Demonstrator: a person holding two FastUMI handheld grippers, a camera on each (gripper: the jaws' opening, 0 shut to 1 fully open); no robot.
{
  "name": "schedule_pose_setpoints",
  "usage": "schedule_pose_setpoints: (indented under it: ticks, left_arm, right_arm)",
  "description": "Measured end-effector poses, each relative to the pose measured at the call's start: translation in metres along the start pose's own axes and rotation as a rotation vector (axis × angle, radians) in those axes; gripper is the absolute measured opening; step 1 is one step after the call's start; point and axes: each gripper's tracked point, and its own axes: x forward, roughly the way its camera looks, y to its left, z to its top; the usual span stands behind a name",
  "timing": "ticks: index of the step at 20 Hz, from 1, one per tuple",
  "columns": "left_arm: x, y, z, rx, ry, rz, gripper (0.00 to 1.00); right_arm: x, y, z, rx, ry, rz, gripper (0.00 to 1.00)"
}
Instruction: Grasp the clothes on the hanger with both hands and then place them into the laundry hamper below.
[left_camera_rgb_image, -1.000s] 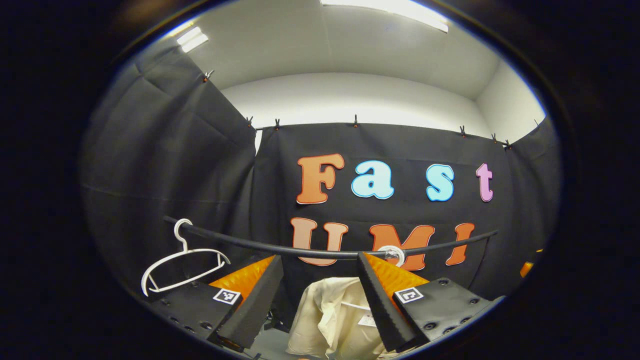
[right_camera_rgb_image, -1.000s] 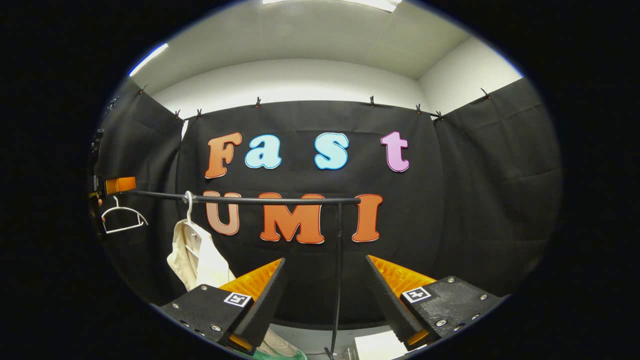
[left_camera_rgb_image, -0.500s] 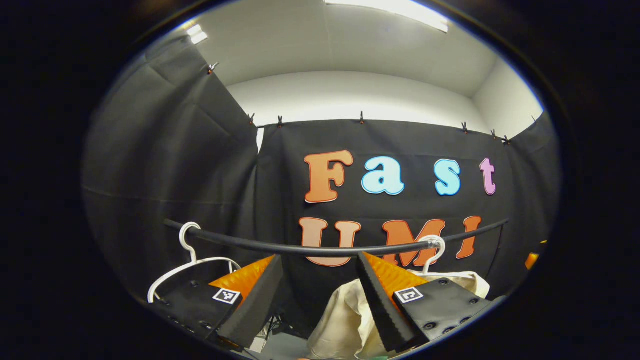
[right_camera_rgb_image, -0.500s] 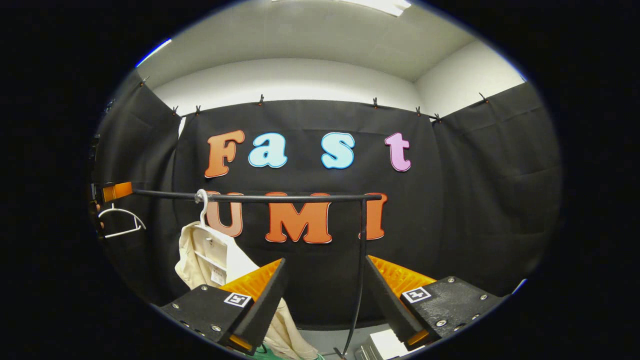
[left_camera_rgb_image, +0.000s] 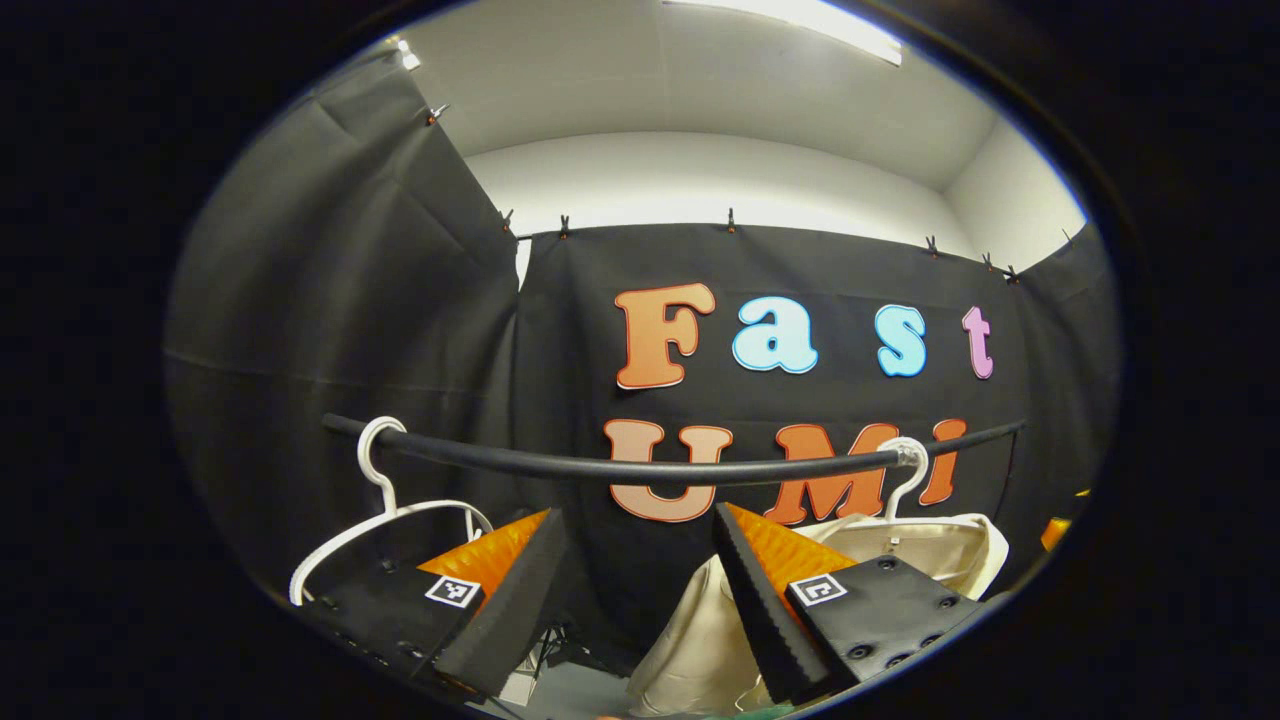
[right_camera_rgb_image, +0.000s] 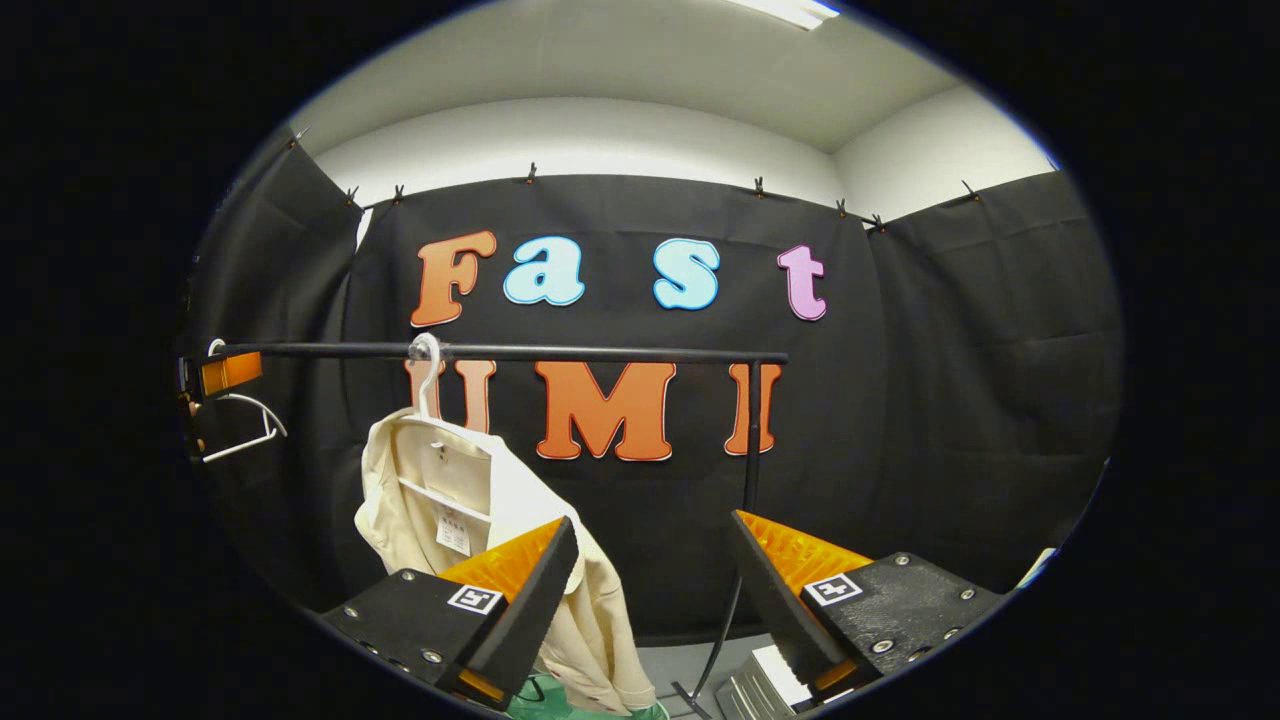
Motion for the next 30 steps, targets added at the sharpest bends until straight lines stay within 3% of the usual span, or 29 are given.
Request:
schedule_pose_setpoints:
  ticks: [10,15,20,22,30]
  left_arm:
    - [0.001,-0.047,-0.074,0.003,0.101,-0.092,0.93]
    - [0.004,-0.075,-0.118,0.009,0.164,-0.151,0.96]
    - [0.016,-0.097,-0.156,0.026,0.210,-0.194,0.93]
    - [0.022,-0.104,-0.169,0.031,0.226,-0.201,1.00]
    - [0.049,-0.125,-0.217,0.051,0.301,-0.248,0.97]
  right_arm:
    - [0.003,0.060,-0.040,0.039,0.048,0.076,0.94]
    - [0.013,0.087,-0.068,0.055,0.098,0.109,0.93]
    - [0.019,0.106,-0.092,0.067,0.139,0.128,0.82]
    - [0.024,0.113,-0.097,0.082,0.144,0.123,0.80]
    - [0.043,0.122,-0.127,0.111,0.209,0.121,0.64]
